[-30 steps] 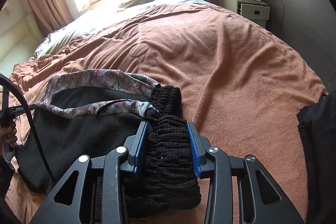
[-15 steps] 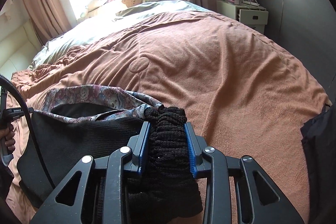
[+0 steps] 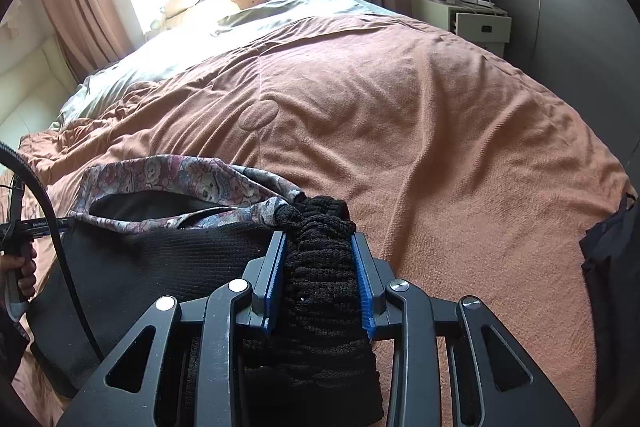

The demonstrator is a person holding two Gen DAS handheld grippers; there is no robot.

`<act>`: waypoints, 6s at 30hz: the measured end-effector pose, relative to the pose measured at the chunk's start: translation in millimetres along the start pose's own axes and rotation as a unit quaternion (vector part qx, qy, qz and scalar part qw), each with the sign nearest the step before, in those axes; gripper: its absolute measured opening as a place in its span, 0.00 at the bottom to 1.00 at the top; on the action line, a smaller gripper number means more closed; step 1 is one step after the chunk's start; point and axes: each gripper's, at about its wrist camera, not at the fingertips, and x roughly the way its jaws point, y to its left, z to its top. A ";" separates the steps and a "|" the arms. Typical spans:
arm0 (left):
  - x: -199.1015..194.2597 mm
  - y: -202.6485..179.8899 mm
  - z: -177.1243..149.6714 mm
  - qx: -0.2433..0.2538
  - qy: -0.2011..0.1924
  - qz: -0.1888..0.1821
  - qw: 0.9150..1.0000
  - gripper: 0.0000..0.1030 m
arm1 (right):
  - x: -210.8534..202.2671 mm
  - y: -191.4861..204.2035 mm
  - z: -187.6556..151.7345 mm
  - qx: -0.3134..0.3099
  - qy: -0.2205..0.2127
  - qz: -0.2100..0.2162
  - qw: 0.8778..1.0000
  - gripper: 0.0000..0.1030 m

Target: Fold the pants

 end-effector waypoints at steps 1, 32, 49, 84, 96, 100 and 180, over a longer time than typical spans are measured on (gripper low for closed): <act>-1.5 -1.0 -1.1 0.003 -0.006 0.001 1.000 0.08 | -0.2 0.0 -0.6 -0.002 -0.001 0.000 1.000 0.29; 35.3 -6.7 99.9 0.003 -0.059 0.140 0.988 0.05 | 83.8 58.1 51.8 -0.081 -0.002 -0.071 0.994 0.29; -42.2 13.4 86.0 0.007 -0.072 0.112 0.991 0.69 | 28.6 47.1 29.1 -0.059 -0.032 -0.064 0.996 0.66; -183.7 50.1 -124.7 -0.087 -0.067 0.034 0.993 0.69 | -101.4 -2.7 -85.5 0.127 -0.011 0.081 0.989 0.82; -143.3 66.8 -165.4 -0.193 -0.060 -0.016 0.979 0.69 | -47.4 -32.2 -88.0 0.213 0.023 0.144 0.966 0.82; -135.1 67.3 -174.7 -0.218 -0.057 -0.044 0.973 0.68 | -30.8 -34.2 -87.4 0.219 0.031 0.158 0.962 0.72; -218.1 171.8 -251.9 -0.359 -0.112 -0.093 0.922 0.07 | -47.2 11.4 -115.5 0.258 0.059 0.234 0.935 0.07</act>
